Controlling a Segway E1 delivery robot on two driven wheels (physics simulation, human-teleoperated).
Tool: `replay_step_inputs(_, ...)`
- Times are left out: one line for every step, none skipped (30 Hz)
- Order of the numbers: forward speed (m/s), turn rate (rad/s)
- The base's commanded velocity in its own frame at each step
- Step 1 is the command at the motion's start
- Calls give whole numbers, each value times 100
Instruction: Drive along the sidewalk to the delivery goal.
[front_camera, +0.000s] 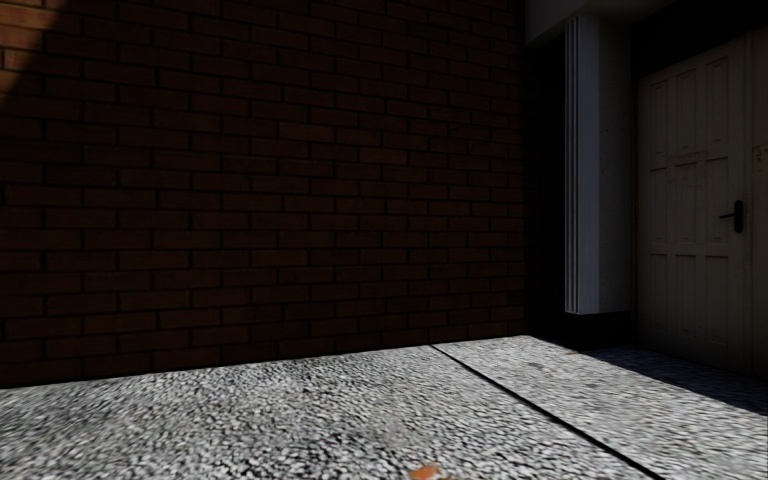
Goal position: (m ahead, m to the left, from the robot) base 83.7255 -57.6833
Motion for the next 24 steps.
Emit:
replay_step_inputs(0,0)
replay_step_inputs(0,0)
replay_step_inputs(0,0)
replay_step_inputs(0,0)
replay_step_inputs(0,0)
replay_step_inputs(0,0)
replay_step_inputs(0,0)
replay_step_inputs(0,0)
replay_step_inputs(0,0)
replay_step_inputs(0,0)
replay_step_inputs(0,0)
replay_step_inputs(0,0)
replay_step_inputs(0,0)
replay_step_inputs(0,0)
replay_step_inputs(0,0)
replay_step_inputs(0,0)
replay_step_inputs(0,0)
replay_step_inputs(0,0)
replay_step_inputs(0,0)
replay_step_inputs(0,0)
replay_step_inputs(0,0)
replay_step_inputs(0,0)
replay_step_inputs(0,0)
replay_step_inputs(0,0)
